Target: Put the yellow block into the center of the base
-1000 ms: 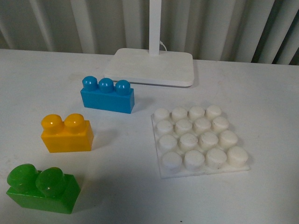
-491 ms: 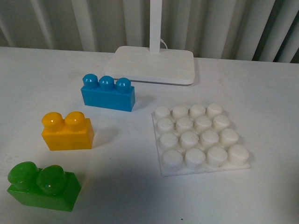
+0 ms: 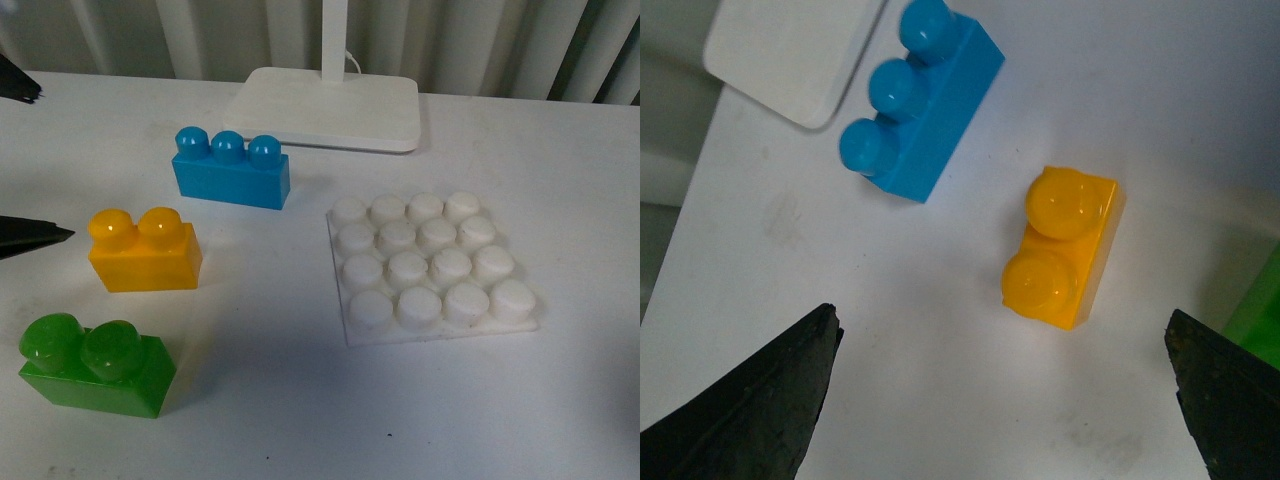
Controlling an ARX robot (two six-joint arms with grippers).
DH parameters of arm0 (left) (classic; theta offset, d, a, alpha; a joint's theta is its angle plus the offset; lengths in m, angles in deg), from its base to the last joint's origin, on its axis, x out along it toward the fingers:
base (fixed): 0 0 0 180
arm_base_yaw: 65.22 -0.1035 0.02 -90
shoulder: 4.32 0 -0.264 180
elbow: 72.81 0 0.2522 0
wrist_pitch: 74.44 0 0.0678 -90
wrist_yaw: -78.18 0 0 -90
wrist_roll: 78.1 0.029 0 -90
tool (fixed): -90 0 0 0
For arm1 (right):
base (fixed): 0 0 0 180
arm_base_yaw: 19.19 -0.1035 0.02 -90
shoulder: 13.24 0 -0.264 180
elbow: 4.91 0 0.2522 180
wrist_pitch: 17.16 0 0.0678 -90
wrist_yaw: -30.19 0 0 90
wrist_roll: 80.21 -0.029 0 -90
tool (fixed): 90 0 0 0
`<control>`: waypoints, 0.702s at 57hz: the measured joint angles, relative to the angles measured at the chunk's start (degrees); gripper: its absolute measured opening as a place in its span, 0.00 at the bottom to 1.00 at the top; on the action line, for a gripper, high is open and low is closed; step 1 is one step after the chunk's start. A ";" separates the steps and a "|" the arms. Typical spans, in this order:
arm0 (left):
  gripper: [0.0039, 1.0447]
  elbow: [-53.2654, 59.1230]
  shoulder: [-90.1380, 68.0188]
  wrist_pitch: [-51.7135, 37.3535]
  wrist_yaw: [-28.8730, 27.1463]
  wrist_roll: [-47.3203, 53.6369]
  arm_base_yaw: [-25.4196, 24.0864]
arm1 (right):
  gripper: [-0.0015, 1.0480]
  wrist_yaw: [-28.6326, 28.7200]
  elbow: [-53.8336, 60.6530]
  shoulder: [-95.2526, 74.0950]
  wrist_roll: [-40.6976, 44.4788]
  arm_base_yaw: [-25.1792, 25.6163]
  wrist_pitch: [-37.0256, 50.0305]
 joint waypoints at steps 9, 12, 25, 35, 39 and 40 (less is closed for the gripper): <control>0.94 -4.70 -6.73 4.48 -1.75 7.52 1.97 | 0.91 0.00 0.00 0.00 0.00 0.00 0.00; 0.94 -6.36 -8.87 5.66 -1.77 8.61 2.40 | 0.91 0.00 0.00 0.00 0.02 0.00 0.00; 0.94 -13.90 -17.11 11.45 -1.70 9.77 3.80 | 0.91 0.00 0.00 0.00 0.00 0.00 0.00; 0.94 -17.07 -20.35 14.27 -1.03 9.75 4.44 | 0.91 0.00 0.00 0.00 0.00 0.00 0.00; 0.94 -18.14 -21.92 15.67 -0.50 9.33 4.66 | 0.91 0.00 0.00 0.00 0.02 0.00 0.00; 0.94 -18.25 -22.18 15.74 -0.55 9.33 4.66 | 0.91 0.00 0.00 0.00 0.00 0.00 0.00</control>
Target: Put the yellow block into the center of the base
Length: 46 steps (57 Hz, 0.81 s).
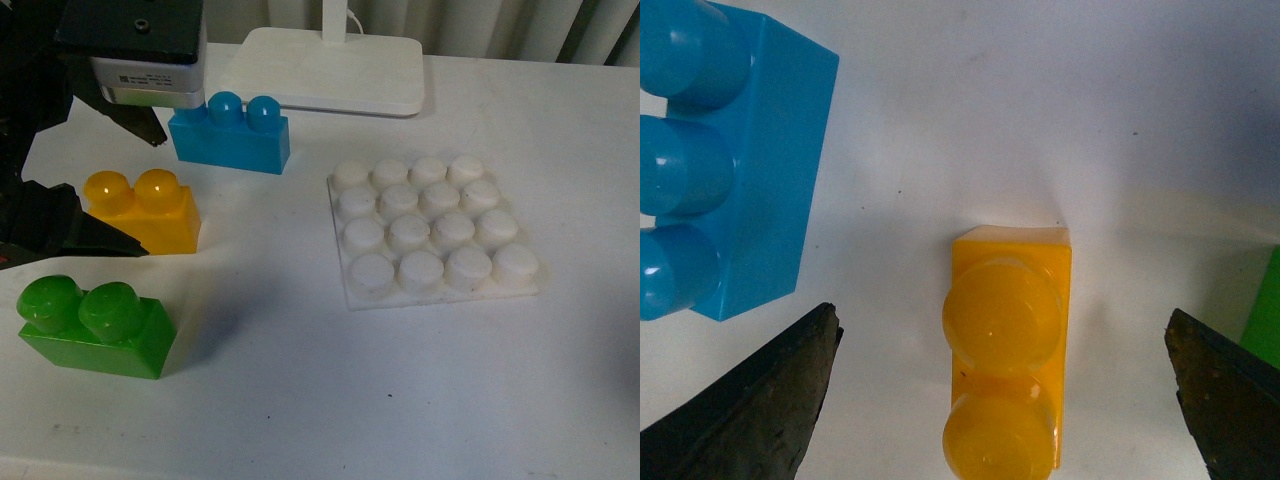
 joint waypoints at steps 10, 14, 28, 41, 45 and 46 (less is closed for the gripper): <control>0.70 -0.90 -2.08 0.68 -0.83 -0.09 0.00 | 0.91 0.00 0.00 0.00 0.00 0.00 0.00; 0.60 -1.09 -2.71 1.09 -0.87 -0.17 0.00 | 0.91 0.00 0.00 0.00 0.00 0.00 0.00; 0.30 -2.58 -3.39 4.44 -0.94 -0.24 0.46 | 0.91 0.00 0.00 0.00 0.00 0.00 0.00; 0.30 -6.12 -3.15 6.54 1.14 -1.07 2.99 | 0.91 0.00 0.00 0.00 0.00 0.00 0.00; 0.30 -7.50 -2.97 6.54 1.62 -1.57 4.15 | 0.91 0.00 0.00 0.00 0.02 0.00 0.00; 0.30 -8.15 -2.91 6.54 1.66 -1.90 4.70 | 0.91 0.00 0.00 0.00 0.02 0.00 0.00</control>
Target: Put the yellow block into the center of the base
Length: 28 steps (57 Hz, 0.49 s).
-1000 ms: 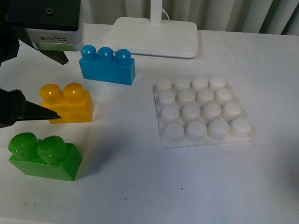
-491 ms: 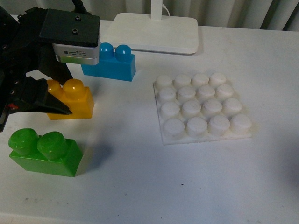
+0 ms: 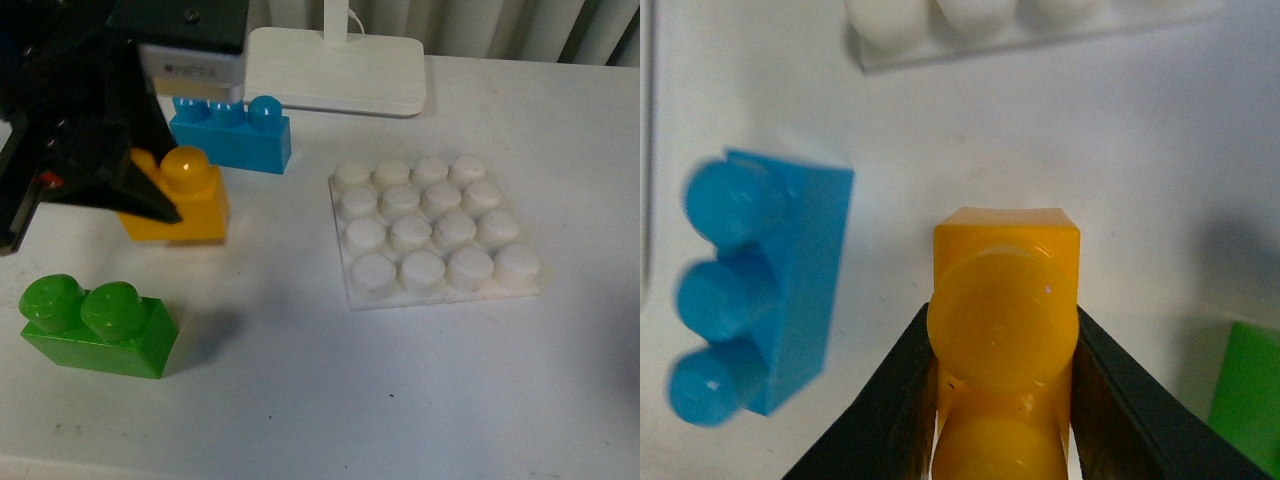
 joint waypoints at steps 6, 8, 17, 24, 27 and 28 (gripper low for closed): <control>0.30 -2.89 -0.04 -0.85 -0.07 -1.22 2.56 | 0.91 0.00 0.00 0.00 0.00 0.00 0.00; 0.30 -3.69 -0.22 -1.84 -0.33 -1.79 3.43 | 0.91 0.00 0.00 0.00 -0.02 0.00 0.00; 0.30 -8.61 -3.10 -2.69 -0.74 -4.09 8.22 | 0.91 0.00 0.00 0.00 -0.02 0.00 0.00; 0.30 -11.23 -6.10 -2.54 -0.83 -5.53 11.32 | 0.91 0.00 0.00 0.00 0.00 0.00 0.00; 0.30 -12.09 -7.15 -2.40 -1.09 -5.99 12.33 | 0.91 0.00 0.00 0.00 0.00 0.00 0.00; 0.30 -12.50 -7.61 -2.27 -1.38 -6.12 12.76 | 0.91 0.00 0.00 0.00 -0.02 0.00 0.00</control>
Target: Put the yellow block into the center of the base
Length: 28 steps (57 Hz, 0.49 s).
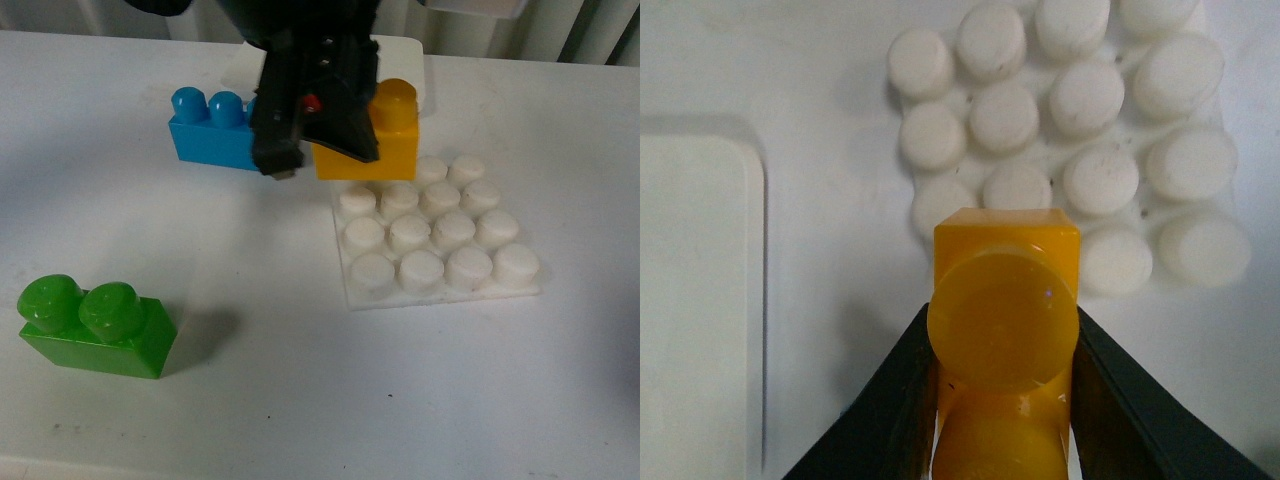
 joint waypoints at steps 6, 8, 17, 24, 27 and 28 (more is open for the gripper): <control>0.30 -2.08 -2.23 0.24 -1.11 -0.44 1.70 | 0.91 0.00 0.00 0.00 0.00 0.00 0.00; 0.30 -2.89 -3.06 0.48 -1.53 -0.63 2.29 | 0.91 0.00 0.00 0.00 0.00 0.00 0.00; 0.30 -6.43 -6.69 1.40 -1.75 -1.57 3.82 | 0.91 0.00 0.00 0.00 0.00 0.00 0.00; 0.30 -9.14 -8.90 1.95 -1.92 -1.99 4.31 | 0.91 0.00 0.00 0.00 0.00 0.00 0.00; 0.30 -9.90 -9.44 2.40 -1.90 -2.19 4.48 | 0.91 0.00 0.00 0.00 0.00 0.00 0.00; 0.30 -10.01 -9.55 2.51 -1.90 -2.27 4.50 | 0.91 0.00 0.00 0.00 0.00 0.00 0.00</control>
